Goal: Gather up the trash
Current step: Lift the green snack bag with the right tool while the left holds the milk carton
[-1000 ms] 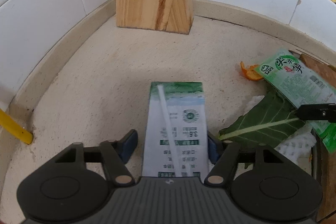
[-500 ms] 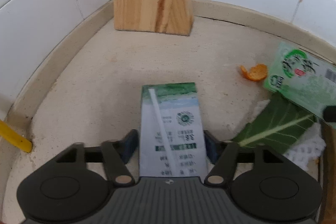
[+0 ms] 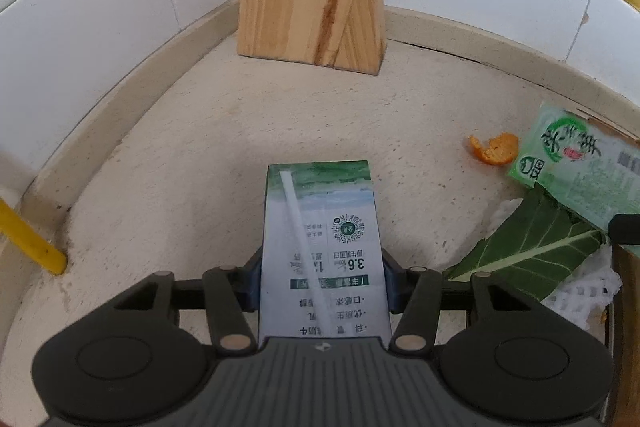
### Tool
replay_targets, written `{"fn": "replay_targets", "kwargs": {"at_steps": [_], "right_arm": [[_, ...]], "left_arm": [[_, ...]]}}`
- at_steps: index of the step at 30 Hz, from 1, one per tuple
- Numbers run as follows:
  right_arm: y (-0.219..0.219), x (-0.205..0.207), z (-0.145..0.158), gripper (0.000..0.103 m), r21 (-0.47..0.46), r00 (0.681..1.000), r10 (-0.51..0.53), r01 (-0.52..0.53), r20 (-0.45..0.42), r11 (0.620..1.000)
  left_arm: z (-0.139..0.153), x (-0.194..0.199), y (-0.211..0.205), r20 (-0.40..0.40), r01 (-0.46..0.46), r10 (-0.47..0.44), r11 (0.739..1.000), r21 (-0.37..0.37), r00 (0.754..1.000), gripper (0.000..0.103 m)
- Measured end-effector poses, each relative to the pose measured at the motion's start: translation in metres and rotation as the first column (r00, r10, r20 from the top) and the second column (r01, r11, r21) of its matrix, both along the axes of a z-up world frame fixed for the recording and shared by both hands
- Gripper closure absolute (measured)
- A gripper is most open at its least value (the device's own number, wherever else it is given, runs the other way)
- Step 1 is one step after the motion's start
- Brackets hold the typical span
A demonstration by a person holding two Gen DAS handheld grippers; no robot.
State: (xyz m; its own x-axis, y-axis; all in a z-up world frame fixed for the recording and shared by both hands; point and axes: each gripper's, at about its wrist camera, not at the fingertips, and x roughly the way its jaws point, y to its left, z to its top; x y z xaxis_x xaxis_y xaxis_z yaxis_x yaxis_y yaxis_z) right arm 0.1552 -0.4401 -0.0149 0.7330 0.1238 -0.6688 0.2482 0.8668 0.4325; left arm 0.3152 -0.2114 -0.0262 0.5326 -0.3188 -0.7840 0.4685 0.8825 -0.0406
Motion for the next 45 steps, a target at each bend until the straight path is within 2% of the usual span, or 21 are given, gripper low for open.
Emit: {"fn": "replay_targets", "kwargs": {"at_steps": [3, 9, 16, 19, 20, 21, 25, 26, 27, 30, 38, 45], "right_arm": [[0.001, -0.005, 0.001, 0.093, 0.011, 1.0, -0.012, 0.012, 0.021, 1.0], [0.007, -0.019, 0.014, 0.093, 0.072, 0.998, -0.014, 0.01, 0.066, 0.997], [0.041, -0.033, 0.009, 0.093, 0.088, 0.999, 0.037, -0.04, 0.039, 0.995], [0.047, -0.029, 0.0, 0.083, 0.068, 0.999, 0.037, -0.037, 0.013, 0.997], [0.049, -0.026, -0.002, 0.074, 0.05, 0.999, 0.045, -0.045, 0.004, 0.998], [0.052, -0.024, -0.003, 0.059, 0.031, 0.999, 0.047, -0.047, -0.007, 0.998], [0.062, -0.019, 0.001, 0.035, -0.092, 0.996, 0.077, -0.08, -0.034, 0.993], [0.064, -0.017, 0.003, 0.025, -0.121, 0.995, 0.091, -0.096, -0.046, 0.988], [0.065, -0.017, 0.004, 0.021, -0.136, 0.993, 0.106, -0.111, -0.05, 0.984], [0.06, -0.015, 0.006, 0.017, -0.15, 0.988, 0.138, -0.147, -0.068, 0.978], [0.036, -0.027, 0.012, 0.016, -0.079, 0.98, 0.185, -0.19, -0.069, 0.979], [0.041, -0.01, 0.01, 0.015, -0.146, 0.978, 0.187, -0.198, -0.087, 0.969]], "left_arm": [[0.005, -0.003, 0.005, 0.0, -0.011, 0.011, 1.0, -0.021, 1.0, 0.056], [0.017, -0.018, 0.021, -0.004, 0.011, -0.011, 0.999, -0.051, 1.0, 0.056], [0.008, -0.034, 0.037, -0.036, 0.018, -0.02, 0.999, -0.047, 0.999, 0.056], [0.003, -0.034, 0.036, -0.046, 0.018, -0.02, 0.999, -0.042, 0.999, 0.056], [0.002, -0.034, 0.036, -0.044, 0.02, -0.022, 0.999, -0.038, 0.999, 0.056], [0.001, -0.034, 0.035, -0.039, 0.025, -0.026, 0.999, -0.033, 0.999, 0.056], [0.0, -0.034, 0.035, -0.035, 0.051, -0.051, 0.999, -0.014, 0.998, 0.056], [0.0, -0.034, 0.035, -0.032, 0.058, -0.058, 0.998, -0.009, 0.998, 0.056], [0.0, -0.034, 0.035, -0.03, 0.062, -0.062, 0.998, -0.006, 0.998, 0.056], [0.001, -0.034, 0.036, -0.027, 0.078, -0.078, 0.997, -0.004, 0.997, 0.056], [-0.001, -0.033, 0.036, -0.027, 0.091, -0.091, 0.996, 0.002, 0.995, 0.055], [-0.002, -0.031, 0.034, -0.025, 0.099, -0.099, 0.995, 0.01, 0.995, 0.053]]}}
